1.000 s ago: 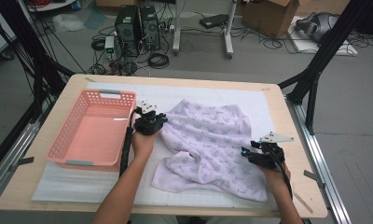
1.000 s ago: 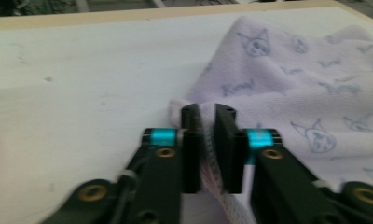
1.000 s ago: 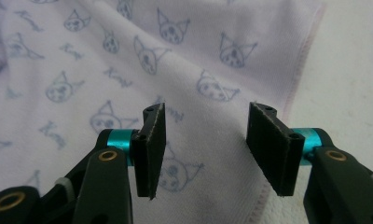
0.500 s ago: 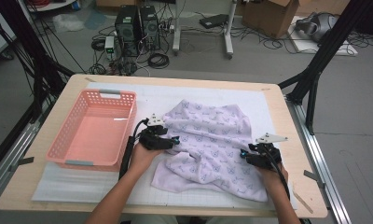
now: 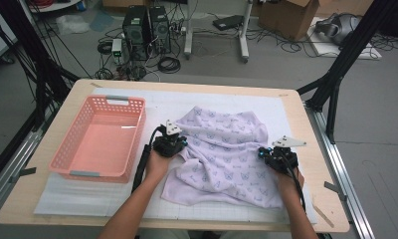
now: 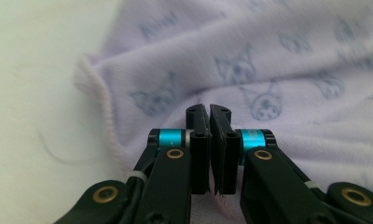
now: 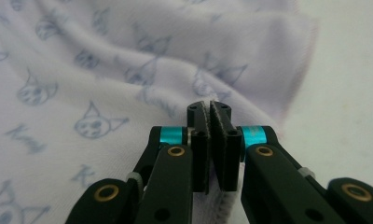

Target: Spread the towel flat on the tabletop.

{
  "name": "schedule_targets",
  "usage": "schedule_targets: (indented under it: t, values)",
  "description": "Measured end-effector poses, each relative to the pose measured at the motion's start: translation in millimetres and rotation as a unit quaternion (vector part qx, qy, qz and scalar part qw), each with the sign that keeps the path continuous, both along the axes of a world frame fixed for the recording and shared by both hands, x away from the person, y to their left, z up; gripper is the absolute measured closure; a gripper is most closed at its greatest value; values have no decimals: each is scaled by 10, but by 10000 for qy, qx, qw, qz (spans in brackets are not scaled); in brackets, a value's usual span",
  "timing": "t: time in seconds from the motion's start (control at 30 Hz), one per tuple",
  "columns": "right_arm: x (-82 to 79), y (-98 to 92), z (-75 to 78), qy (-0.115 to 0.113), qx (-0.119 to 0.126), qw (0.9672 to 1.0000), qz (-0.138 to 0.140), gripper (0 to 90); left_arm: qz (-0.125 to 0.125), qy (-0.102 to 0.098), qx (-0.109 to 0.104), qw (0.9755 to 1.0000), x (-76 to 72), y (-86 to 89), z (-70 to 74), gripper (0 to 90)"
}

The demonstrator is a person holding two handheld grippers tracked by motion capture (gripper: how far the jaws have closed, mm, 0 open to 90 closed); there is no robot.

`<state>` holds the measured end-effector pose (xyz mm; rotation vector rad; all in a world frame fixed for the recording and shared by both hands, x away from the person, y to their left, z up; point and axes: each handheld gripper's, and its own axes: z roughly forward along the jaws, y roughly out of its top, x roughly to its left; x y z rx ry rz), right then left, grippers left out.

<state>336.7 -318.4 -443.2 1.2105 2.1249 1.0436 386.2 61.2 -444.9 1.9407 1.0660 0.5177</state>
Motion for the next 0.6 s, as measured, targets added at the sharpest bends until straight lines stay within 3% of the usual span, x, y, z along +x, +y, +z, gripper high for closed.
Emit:
schedule_targets:
  t: [0.13, 0.23, 0.27, 0.37, 0.47, 0.5, 0.53, 0.6]
  values:
    - [176, -18, 39, -91, 42, 9998, -196, 863, 403, -73, -383, 9984, 150, 20, 4, 867]
    - [306, 17, 46, -51, -12, 9997, -226, 864, 597, -29, -462, 9971, 205, 30, -48, 868]
    - [357, 24, 48, -71, -3, 9997, -239, 863, 633, 27, -520, 9966, 226, 40, -41, 869]
    - [462, 14, 63, -146, 62, 9991, -401, 865, 696, -79, -512, 9962, 261, 51, -4, 870]
    - [503, 7, 89, -293, 104, 9976, -624, 865, 632, -75, -569, 9963, 258, 58, 11, 848]
    - [502, 10, 91, -301, 103, 9974, -642, 860, 632, -8, -680, 9957, 262, 75, 9, 774]
    - [497, 13, 92, -292, 68, 9975, -646, 845, 632, 199, -911, 9936, 264, 109, 13, 646]
    - [467, 17, 116, -253, 60, 9974, -678, 725, 510, 408, -1067, 9921, 241, 150, 31, 487]
